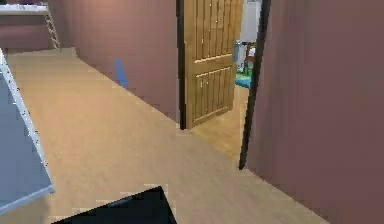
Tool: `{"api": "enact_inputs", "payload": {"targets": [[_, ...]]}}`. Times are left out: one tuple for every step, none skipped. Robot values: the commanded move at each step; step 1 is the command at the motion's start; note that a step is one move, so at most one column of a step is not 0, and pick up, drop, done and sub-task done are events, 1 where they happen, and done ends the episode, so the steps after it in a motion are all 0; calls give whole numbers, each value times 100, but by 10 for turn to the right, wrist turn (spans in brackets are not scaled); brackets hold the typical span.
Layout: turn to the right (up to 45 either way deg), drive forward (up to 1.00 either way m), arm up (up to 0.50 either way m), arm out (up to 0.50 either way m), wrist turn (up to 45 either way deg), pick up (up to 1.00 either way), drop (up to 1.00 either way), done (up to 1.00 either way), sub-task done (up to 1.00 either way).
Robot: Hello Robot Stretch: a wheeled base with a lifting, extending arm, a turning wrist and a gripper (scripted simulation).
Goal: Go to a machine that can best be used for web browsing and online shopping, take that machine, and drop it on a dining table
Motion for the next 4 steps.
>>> {"api": "enact_inputs", "payload": {"targets": [[0,100,0,0,0,0,0,0,0],[60,0,0,0,0,0,0,0,0],[0,45,0,0,0,0,0,0,0],[270,0,0,0,0,0,0,0,0]]}}
